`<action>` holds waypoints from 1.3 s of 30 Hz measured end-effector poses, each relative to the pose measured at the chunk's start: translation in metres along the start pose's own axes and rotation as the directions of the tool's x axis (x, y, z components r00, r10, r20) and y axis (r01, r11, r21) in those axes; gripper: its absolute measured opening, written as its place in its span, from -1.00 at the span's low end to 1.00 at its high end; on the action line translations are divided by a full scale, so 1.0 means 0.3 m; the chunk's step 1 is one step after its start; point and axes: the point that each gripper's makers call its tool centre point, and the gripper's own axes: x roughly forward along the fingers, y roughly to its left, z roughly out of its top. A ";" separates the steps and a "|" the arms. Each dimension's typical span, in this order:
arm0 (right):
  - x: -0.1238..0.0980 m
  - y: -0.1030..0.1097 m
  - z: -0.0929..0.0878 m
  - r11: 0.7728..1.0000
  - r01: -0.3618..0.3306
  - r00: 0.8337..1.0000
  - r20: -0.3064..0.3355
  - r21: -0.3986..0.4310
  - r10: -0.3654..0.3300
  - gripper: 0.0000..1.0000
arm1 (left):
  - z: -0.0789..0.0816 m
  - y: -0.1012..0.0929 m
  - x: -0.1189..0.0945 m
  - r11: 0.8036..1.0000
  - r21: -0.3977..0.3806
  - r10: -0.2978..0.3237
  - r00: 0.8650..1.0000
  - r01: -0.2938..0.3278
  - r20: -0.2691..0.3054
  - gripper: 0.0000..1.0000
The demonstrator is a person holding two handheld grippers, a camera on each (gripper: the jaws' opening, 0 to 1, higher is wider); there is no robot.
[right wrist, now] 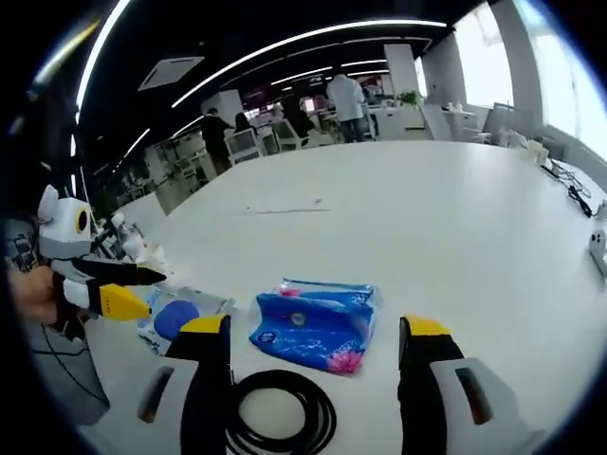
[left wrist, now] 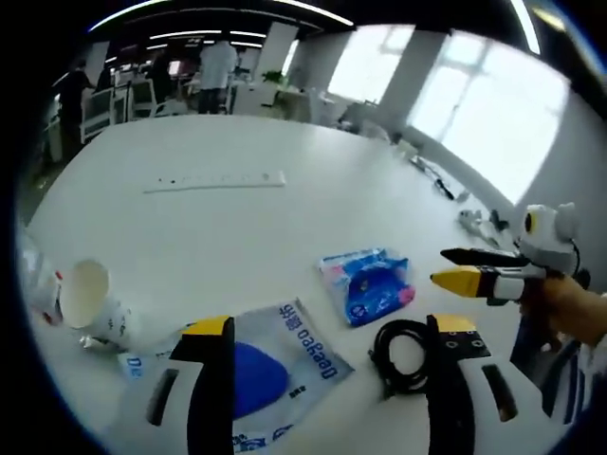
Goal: Arrange the tabletop items into an orderly group along one side of the table until the central work area is clear of visible clutter.
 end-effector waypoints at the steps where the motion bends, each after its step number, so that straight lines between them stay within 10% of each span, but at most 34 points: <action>1: -0.005 0.006 -0.003 1.000 -0.001 1.000 0.000 0.001 0.001 0.41 | -0.006 0.010 -0.013 1.000 -0.001 0.000 1.000 0.000 0.000 0.57; 16: -0.026 0.136 -0.022 1.000 -0.018 1.000 -0.014 -0.018 0.018 0.35 | -0.077 0.270 -0.249 0.988 -0.124 0.088 0.996 -0.088 0.000 0.51; 39: 0.032 0.312 -0.071 0.996 -0.078 0.994 -0.080 -0.053 0.073 0.21 | -0.145 0.324 -0.295 0.973 -0.210 0.097 0.995 -0.094 0.005 0.42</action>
